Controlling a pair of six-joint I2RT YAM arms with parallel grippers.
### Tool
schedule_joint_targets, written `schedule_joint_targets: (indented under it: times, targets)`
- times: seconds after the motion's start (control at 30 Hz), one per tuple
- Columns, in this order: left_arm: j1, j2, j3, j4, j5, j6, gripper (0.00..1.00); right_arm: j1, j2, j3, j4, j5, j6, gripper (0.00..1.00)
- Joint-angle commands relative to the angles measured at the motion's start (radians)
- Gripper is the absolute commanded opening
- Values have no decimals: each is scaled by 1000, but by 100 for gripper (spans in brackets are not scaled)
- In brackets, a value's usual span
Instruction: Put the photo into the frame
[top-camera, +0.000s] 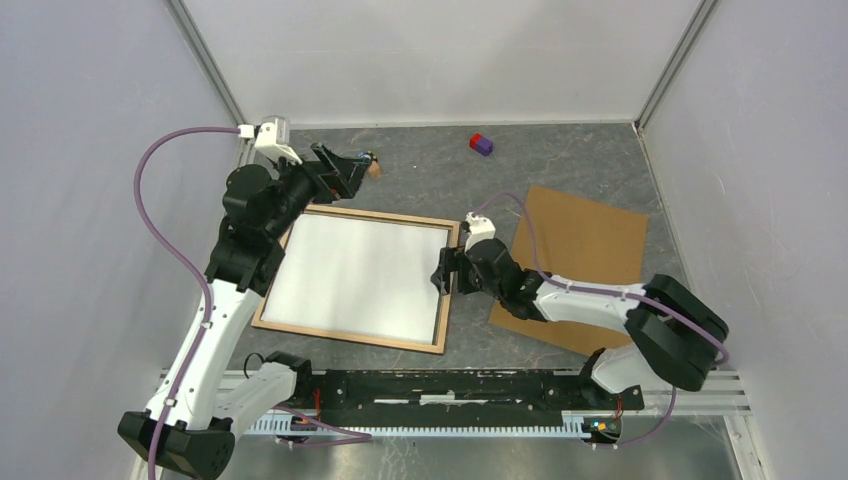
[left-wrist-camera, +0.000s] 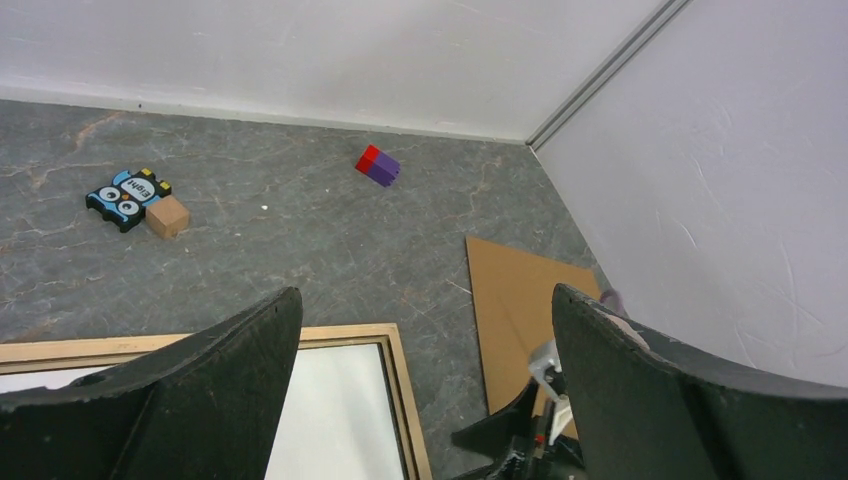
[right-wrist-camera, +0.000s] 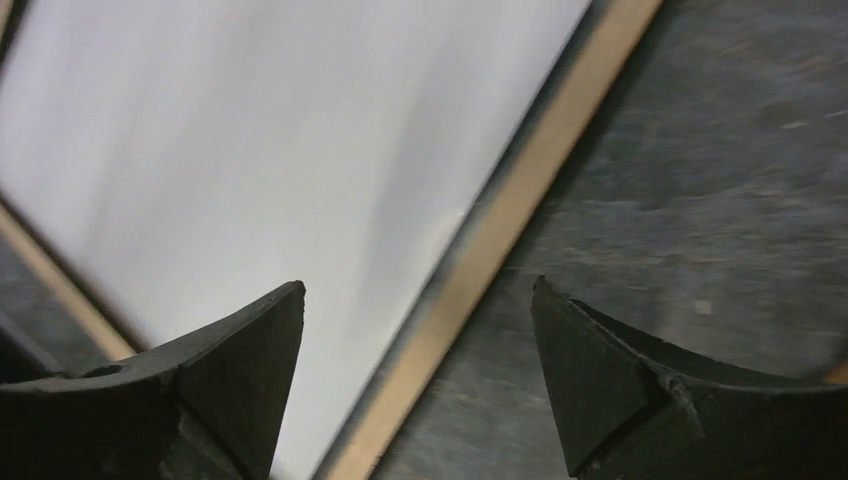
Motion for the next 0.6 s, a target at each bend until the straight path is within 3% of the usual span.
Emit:
schedule_joint_targets:
  times: [0.0, 0.27, 0.37, 0.57]
  targets:
    - [9, -9, -9, 50, 19, -39, 100, 7, -122, -8, -233, 323, -335, 92]
    - [7, 53, -30, 88, 73, -94, 100, -13, -249, -58, -411, 756, -506, 98]
    - [6, 131, -29, 100, 139, -132, 100, -53, -278, -90, -412, 790, -508, 98]
    - [-38, 366, 32, 81, 334, -167, 99, -214, -362, -180, -364, 695, -445, 98]
